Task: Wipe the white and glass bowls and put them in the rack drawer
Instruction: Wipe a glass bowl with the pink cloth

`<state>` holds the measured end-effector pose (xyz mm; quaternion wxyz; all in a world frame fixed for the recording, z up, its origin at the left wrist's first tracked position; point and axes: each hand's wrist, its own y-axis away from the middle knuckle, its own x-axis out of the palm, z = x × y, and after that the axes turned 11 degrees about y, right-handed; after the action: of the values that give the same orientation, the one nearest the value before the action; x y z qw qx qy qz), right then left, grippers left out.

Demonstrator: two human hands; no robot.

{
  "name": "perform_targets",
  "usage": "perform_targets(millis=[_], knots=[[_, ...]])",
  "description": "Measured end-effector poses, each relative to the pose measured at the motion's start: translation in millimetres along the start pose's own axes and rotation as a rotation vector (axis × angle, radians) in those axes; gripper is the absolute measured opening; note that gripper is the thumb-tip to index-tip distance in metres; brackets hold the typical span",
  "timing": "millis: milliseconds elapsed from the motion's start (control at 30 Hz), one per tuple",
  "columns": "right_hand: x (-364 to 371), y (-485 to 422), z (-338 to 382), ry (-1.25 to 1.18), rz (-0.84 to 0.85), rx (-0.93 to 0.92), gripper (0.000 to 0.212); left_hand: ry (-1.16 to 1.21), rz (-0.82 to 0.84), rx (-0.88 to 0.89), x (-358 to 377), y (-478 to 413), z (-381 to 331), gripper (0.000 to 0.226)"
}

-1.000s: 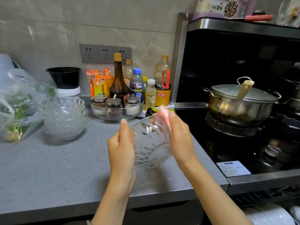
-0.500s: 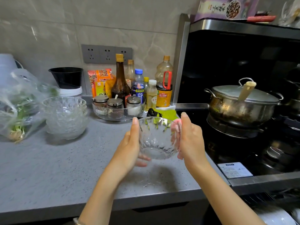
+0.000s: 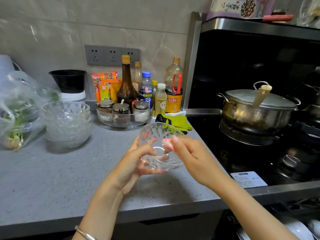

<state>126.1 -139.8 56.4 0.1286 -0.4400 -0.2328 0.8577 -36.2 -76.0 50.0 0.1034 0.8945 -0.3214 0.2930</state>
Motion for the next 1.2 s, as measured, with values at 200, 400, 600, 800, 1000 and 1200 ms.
perform_targets(millis=[200, 400, 600, 800, 1000, 1200], knots=[[2.3, -2.6, 5.6, 0.497, 0.239, -0.037, 0.034, -0.042, -0.127, 0.047, 1.2, -5.2, 20.1, 0.035], [-7.6, 12.8, 4.4, 0.582, 0.312, -0.301, 0.046, -0.111, -0.277, 0.196, -1.9, -3.4, 25.8, 0.026], [28.0, 36.3, 3.6, 0.774, 0.144, -0.426, 0.047, -0.124, -0.345, 0.352, -3.8, -0.1, 30.5, 0.025], [61.3, 39.8, 18.8, 0.593, 0.006, -0.326, 0.046, -0.07, -0.343, 0.376, 3.9, 3.7, 34.0, 0.025], [37.5, 37.1, -2.2, 0.81, -0.102, -0.51, 0.038, -0.124, -0.207, 0.342, -3.1, 14.0, 25.8, 0.044], [57.2, 33.8, 23.5, 0.619, -0.196, -0.396, 0.034, 0.043, -0.252, 0.372, 13.0, 19.9, 41.4, 0.034]])
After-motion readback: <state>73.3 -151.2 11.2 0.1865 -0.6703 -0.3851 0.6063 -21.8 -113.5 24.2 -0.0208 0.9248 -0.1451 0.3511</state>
